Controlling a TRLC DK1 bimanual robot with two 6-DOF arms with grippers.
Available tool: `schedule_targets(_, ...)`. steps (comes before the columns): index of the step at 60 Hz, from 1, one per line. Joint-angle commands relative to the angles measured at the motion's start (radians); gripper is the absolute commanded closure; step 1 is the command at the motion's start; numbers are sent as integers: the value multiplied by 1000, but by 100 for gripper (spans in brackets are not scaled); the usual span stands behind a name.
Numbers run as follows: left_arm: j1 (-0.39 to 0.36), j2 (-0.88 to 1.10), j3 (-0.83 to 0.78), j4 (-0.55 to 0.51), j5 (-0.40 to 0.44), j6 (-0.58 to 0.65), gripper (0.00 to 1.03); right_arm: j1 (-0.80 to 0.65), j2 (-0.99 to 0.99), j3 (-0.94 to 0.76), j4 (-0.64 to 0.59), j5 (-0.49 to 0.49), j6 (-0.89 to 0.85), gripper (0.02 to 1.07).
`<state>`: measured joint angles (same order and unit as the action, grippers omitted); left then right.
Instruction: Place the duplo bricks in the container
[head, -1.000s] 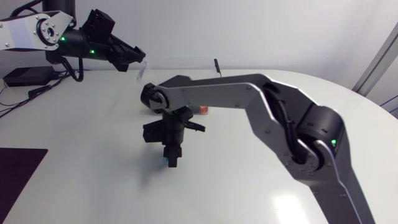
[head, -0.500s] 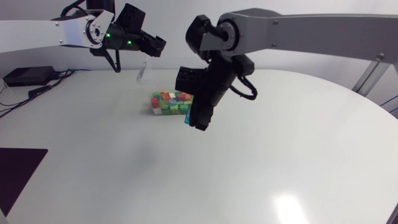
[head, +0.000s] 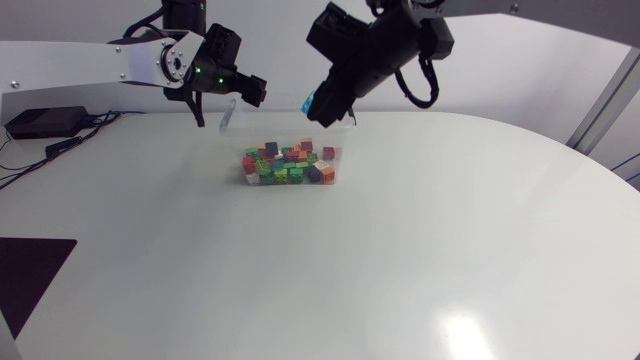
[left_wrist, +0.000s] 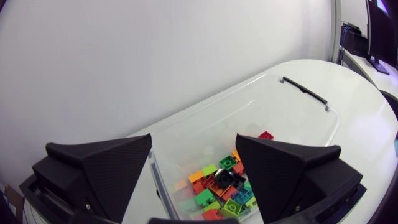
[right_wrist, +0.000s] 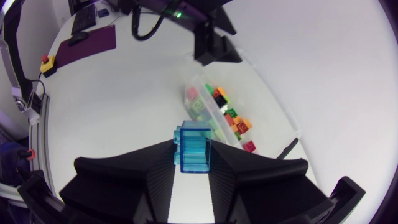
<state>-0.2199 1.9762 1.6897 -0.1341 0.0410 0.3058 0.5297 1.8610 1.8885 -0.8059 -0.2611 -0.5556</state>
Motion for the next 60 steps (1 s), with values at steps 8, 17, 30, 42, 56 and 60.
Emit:
schedule_targets(8,53,-185,-139,-33,-35,-37,4,-5,115,156,82,28,131,82)
schedule_targets(17,73,-315,-265,-42,-35,-40,4,-28,241,310,137,49,210,82)
schedule_targets(30,70,-517,-446,-32,-36,-37,4,-43,440,515,163,102,269,82)
schedule_targets(42,71,-620,-556,-36,-38,-36,4,-63,550,626,160,109,289,81)
schedule_targets(56,93,-688,-619,-59,-36,-30,4,-63,603,658,149,155,310,6)
schedule_targets(60,94,-718,-634,-68,-36,-30,4,-63,586,655,146,160,316,6)
